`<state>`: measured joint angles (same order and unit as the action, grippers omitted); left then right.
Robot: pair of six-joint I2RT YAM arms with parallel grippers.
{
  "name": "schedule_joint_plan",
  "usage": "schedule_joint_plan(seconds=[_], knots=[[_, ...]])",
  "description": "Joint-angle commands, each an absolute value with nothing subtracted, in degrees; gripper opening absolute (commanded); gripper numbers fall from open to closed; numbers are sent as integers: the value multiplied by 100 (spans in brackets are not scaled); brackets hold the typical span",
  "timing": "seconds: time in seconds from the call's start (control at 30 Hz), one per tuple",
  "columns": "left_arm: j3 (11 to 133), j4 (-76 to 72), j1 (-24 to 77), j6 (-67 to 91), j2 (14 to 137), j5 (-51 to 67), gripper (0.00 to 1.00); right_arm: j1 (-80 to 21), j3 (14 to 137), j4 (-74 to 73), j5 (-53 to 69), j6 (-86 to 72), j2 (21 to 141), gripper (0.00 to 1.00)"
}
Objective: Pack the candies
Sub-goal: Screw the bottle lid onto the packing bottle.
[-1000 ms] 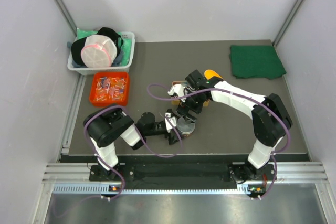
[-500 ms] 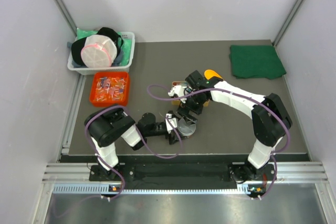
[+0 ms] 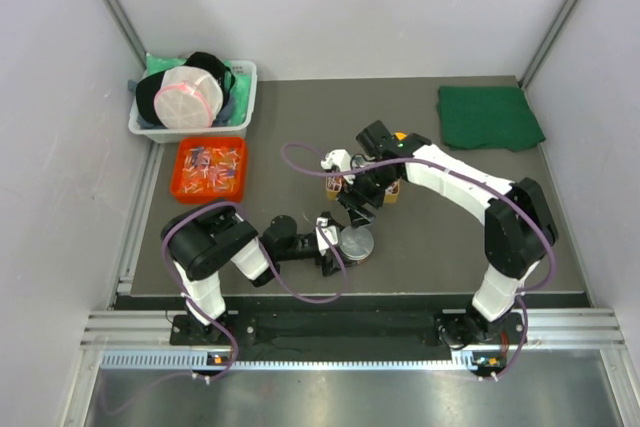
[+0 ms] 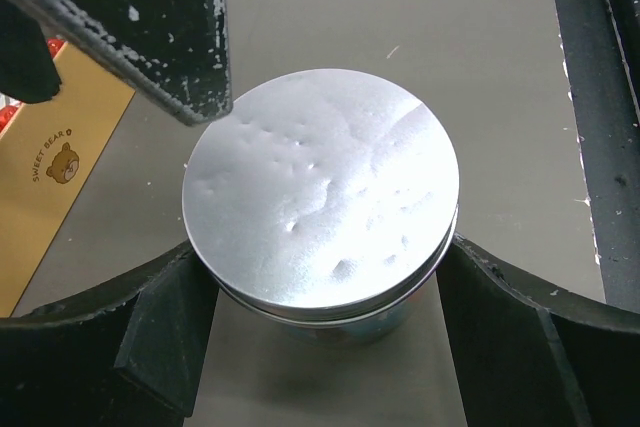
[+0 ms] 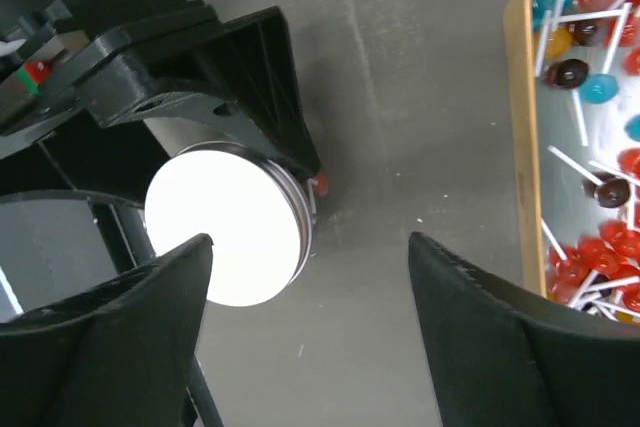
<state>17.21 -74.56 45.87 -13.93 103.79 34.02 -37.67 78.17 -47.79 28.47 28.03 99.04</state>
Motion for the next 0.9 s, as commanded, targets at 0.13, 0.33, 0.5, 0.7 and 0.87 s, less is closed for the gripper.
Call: schedule_joint_plan(seconds=[0.13, 0.33, 0.5, 0.7, 0.87], knots=[[1767, -8060, 4641, -1521, 10459, 3533, 79, -3727, 8007, -4896, 3576, 2865, 10142, 61], [1767, -8059, 4632, -1512, 10459, 3533, 78, -3735, 8007, -4843, 3621, 2848, 10415, 58], [1775, -8051, 4632, -1538, 10459, 3525, 78, -3735, 7893, -4825, 3586, 2839, 10380, 50], [1784, -7981, 4632, -1538, 10459, 3524, 78, -3727, 7638, -4746, 3376, 2804, 10248, 32], [1811, -7945, 4632, -1564, 10459, 3472, 79, -3727, 7374, -4711, 3243, 2821, 10055, 24]])
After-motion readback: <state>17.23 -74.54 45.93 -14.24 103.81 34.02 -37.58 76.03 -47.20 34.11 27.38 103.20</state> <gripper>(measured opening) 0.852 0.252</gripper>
